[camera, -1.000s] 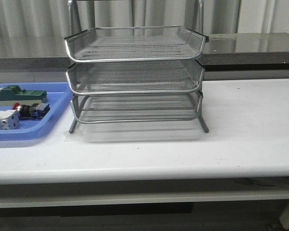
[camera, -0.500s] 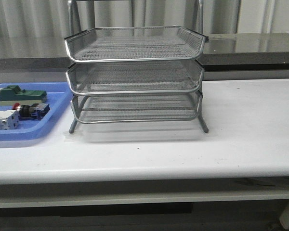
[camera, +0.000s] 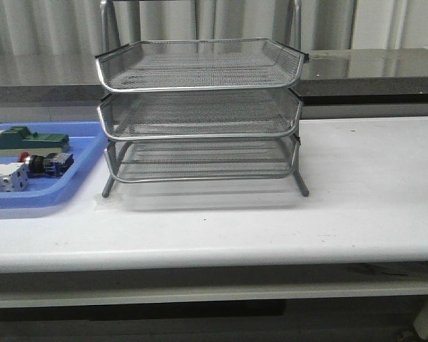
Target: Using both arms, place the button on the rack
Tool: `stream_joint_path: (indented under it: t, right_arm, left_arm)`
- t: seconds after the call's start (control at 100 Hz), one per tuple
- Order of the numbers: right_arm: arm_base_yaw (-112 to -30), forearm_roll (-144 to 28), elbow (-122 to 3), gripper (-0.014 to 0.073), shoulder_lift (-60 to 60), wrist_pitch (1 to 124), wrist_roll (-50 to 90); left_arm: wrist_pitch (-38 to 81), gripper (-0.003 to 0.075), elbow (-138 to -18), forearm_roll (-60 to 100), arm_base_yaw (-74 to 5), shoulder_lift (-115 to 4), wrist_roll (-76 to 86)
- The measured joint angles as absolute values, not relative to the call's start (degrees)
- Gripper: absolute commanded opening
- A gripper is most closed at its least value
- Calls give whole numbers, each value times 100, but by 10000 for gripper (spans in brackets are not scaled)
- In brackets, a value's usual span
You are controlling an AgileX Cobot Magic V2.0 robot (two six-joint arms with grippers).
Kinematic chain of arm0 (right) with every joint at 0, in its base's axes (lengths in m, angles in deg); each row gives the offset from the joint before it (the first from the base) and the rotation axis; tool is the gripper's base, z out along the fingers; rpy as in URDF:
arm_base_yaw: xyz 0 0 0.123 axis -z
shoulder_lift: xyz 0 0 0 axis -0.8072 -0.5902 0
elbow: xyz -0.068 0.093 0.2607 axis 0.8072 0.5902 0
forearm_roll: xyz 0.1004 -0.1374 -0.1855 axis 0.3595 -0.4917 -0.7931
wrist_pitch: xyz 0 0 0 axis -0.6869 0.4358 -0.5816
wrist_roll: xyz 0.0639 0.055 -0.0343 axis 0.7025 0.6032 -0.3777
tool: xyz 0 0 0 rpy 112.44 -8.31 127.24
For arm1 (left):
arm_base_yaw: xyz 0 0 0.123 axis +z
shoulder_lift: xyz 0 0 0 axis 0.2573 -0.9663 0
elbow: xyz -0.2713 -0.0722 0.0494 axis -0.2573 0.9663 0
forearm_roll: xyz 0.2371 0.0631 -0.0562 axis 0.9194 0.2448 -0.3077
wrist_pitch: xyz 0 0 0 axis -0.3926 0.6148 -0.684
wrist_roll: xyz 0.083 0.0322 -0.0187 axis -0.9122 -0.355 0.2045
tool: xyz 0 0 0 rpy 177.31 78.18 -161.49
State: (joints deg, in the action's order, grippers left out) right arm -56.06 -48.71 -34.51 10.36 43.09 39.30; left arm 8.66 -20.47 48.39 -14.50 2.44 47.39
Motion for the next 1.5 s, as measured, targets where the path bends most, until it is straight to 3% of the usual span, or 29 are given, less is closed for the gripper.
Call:
stream_joint_path:
  t: [0.22,0.36,0.6,1.0,1.2,1.5]
  right_arm:
    - [-5606,-4069,-3451,175,486,4410,3930]
    - [-5606,-3647,-3451,241,206,4529,3816]
    - [-5606,-2142,-3472,241,-368,4699,2528]
    - [-5606,2170,-3789,252,-2048,4478,-1344]
    - [-5606,2800,-4271,323,-3029,4024,-1870]
    - [-5606,2860,-4925,325,-4061,3702,-1910]
  left_arm:
    - [866,-20,-2047,4839,-1450,244,4739]
    - [866,-20,-2047,4839,-1450,244,4739]
    - [866,-20,-2047,4839,-1450,244,4739]
    - [866,-20,-2047,4839,-1450,244,4739]
    - [866,-20,-2047,4839,-1450,244,4739]
    - [866,-20,-2047,4839,-1450,244,4739]
